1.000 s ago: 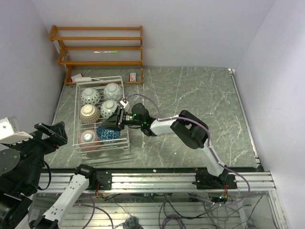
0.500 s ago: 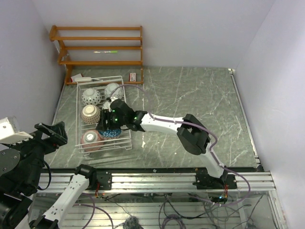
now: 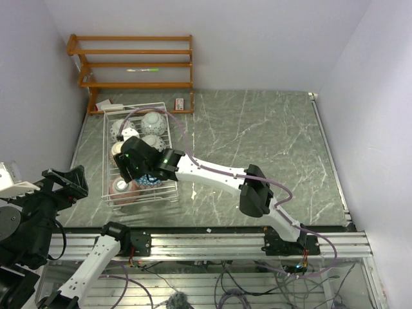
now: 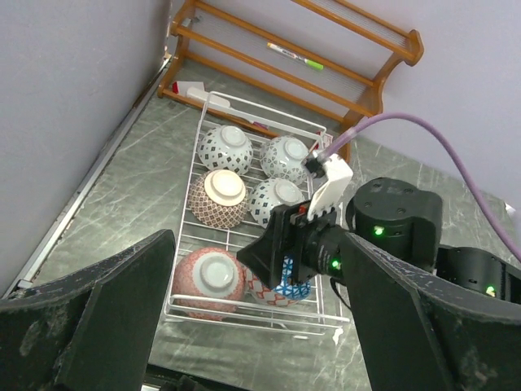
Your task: Load the bowls into the dish rack
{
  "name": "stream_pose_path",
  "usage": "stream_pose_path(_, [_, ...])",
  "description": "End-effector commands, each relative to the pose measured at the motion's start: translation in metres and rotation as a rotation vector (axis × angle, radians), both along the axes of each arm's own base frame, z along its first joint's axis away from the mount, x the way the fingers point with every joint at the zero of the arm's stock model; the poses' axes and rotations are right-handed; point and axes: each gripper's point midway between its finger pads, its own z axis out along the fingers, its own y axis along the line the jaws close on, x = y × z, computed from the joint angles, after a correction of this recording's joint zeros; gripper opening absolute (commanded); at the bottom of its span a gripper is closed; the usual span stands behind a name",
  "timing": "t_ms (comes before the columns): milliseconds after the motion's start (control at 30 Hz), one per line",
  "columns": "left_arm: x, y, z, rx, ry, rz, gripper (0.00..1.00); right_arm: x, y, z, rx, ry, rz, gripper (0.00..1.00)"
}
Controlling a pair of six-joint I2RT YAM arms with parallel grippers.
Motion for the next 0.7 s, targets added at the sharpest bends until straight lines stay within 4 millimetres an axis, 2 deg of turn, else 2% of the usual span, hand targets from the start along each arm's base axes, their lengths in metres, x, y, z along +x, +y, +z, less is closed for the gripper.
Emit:
stream_pose_path(0, [-0.007,0.005,0.005,0.018,-0.014,0.004,0.93,0.000,-0.027,-0.051,-0.225,-0.019,-0.009,0.58])
stream_pose_path(200, [-0.008,0.006,0.005,0.018,-0.018,0.006,0.94,0.001,-0.034,-0.058,-0.280,-0.040,-0.004,0.52])
stream_pose_path(367, [-0.008,0.006,0.002,0.016,-0.013,0.007,0.94,0.001,-0.035,-0.064,-0.282,-0.039,0.000,0.43])
stream_pose_path(533, [-0.008,0.007,0.002,0.017,-0.011,0.012,0.94,-0.001,-0.032,-0.071,-0.271,-0.002,0.029,0.27])
stream_pose_path(667, [-0.010,0.008,0.003,0.018,-0.013,0.015,0.94,0.000,-0.032,-0.064,-0.241,0.000,0.017,0.08])
